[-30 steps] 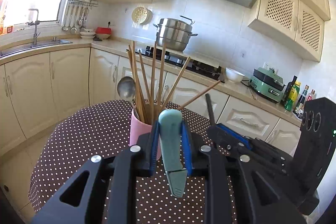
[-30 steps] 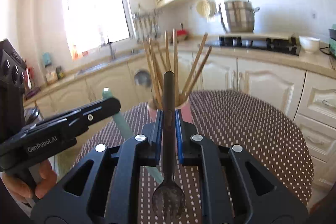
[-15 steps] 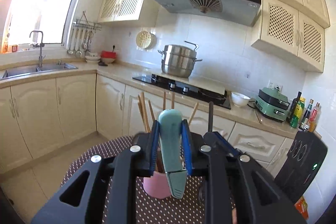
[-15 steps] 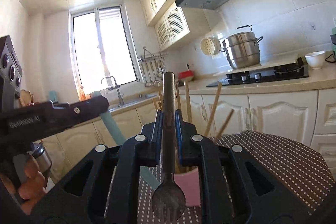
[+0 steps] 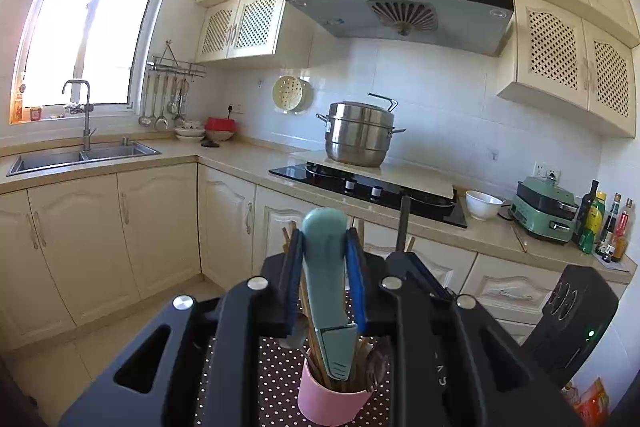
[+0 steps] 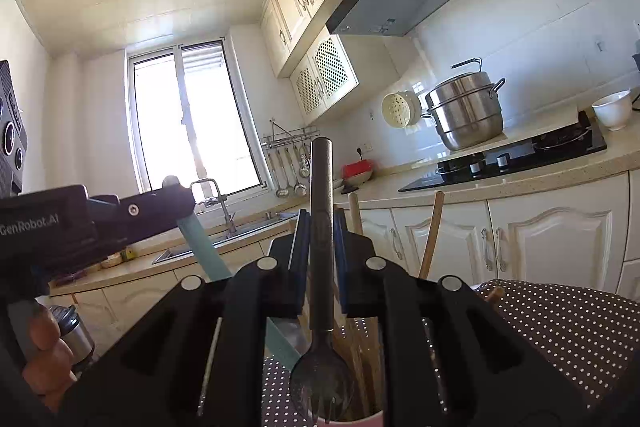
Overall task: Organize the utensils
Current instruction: 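Lift the spatula and the fork upright over the pink cup with both grippers, then lower both utensils into the cup and open both grippers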
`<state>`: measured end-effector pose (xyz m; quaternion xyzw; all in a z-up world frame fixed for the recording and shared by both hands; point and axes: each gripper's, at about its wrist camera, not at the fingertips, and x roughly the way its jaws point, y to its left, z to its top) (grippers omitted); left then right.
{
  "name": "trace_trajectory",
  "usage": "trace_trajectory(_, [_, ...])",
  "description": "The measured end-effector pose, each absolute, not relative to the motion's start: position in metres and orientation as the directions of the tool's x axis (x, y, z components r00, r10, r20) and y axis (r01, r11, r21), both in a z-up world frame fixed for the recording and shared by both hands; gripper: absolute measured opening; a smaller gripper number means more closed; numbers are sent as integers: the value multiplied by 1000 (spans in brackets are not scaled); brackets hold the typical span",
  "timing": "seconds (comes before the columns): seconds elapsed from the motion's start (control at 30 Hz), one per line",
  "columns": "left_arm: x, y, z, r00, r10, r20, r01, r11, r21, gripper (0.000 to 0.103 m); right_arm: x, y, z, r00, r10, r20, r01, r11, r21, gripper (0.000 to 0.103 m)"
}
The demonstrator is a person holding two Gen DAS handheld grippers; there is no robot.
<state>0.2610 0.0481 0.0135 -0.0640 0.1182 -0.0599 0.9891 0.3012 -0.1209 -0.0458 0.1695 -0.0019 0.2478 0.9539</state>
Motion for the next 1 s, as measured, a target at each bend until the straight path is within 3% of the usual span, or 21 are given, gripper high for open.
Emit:
trace_trajectory(0.47, [301,68,-31,942,-190,-278,111,955,-277,22,308,-106,-65,884,462,74,-465,852,242,12])
trace_trajectory(0.53, [301,71,-34,942,-194,-276,111,951,-290,33,309,-106,-67,888,455,64,-456,856,243,12])
trace_trajectory(0.6, [301,72,-37,944,-192,-267,110,949,-295,35,310,-106,-69,892,449,53,-447,860,245,12])
trace_trajectory(1.0, [302,76,-58,935,-165,-314,70,954,-292,39,302,-101,-71,895,445,10,-439,878,190,12])
